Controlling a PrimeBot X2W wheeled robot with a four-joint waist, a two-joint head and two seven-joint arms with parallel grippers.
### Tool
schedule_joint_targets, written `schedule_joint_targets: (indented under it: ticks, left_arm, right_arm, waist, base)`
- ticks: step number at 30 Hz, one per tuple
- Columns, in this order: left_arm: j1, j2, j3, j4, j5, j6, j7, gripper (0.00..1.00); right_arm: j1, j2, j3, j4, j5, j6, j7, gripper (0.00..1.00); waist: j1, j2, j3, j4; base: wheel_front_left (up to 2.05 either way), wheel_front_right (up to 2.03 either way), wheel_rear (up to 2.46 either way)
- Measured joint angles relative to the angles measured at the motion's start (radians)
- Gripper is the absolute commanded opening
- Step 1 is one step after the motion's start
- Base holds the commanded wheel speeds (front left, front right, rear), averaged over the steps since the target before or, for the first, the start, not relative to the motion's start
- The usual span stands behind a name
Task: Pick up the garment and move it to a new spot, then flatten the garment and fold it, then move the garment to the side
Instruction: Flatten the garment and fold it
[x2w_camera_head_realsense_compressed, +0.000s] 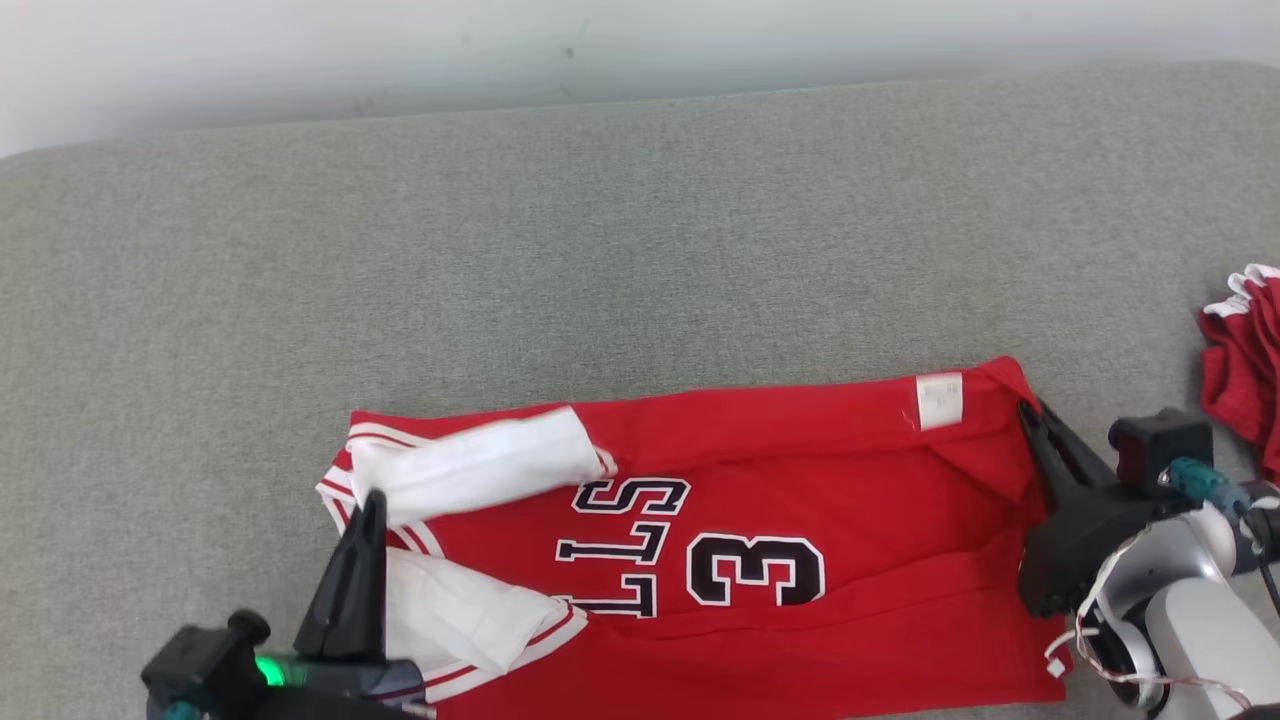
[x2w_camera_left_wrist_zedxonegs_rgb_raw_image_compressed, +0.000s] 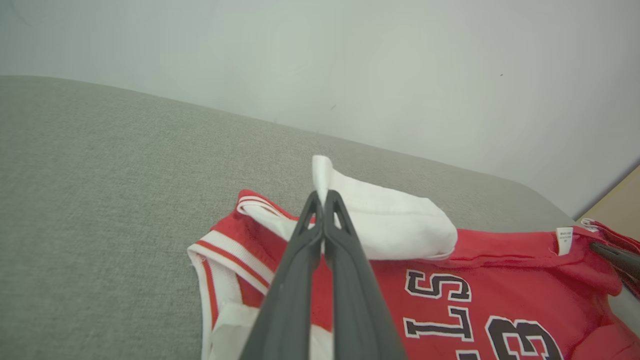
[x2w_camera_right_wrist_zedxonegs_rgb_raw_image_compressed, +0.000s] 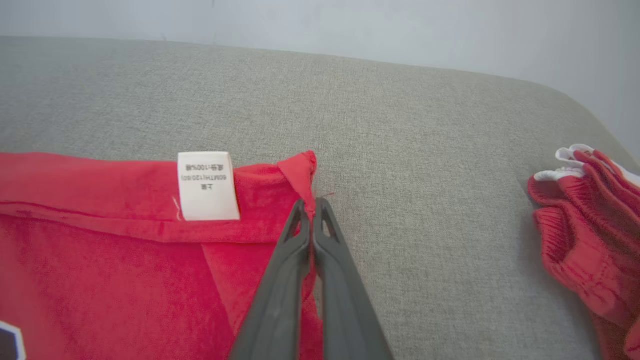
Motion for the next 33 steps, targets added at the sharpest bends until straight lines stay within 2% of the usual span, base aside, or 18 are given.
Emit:
schedule_joint_targets:
  ticks: [20,26,33]
  left_arm:
    - [0.118,-0.022,0.006,-0.016,-0.009,-0.018,0.000,0.00]
    - [0.127,-0.031,0.021,-0.016,-0.029,-0.018,0.000,0.00]
    - [0.157,-0.032,0.016,-0.013,-0.029,-0.026,0.000,0.00]
  right_arm:
    - [0.040,-0.023,0.015,0.028,-0.024,0.003,-0.005,0.00]
    - [0.099,-0.030,-0.007,0.018,-0.022,-0.012,-0.006,0.00]
    - [0.100,-0.030,-0.009,0.007,-0.022,-0.013,-0.006,0.00]
  waist:
    - [0.0001,0.0000,-0.004,0.030]
    - [0.0001,0.0000,-0.005,0.046]
    - [0.0001,0.0000,-0.010,0.051]
  base:
    - [0.00,0.00,0.00]
    - [0.00,0.00,0.00]
    - [0.00,0.00,0.00]
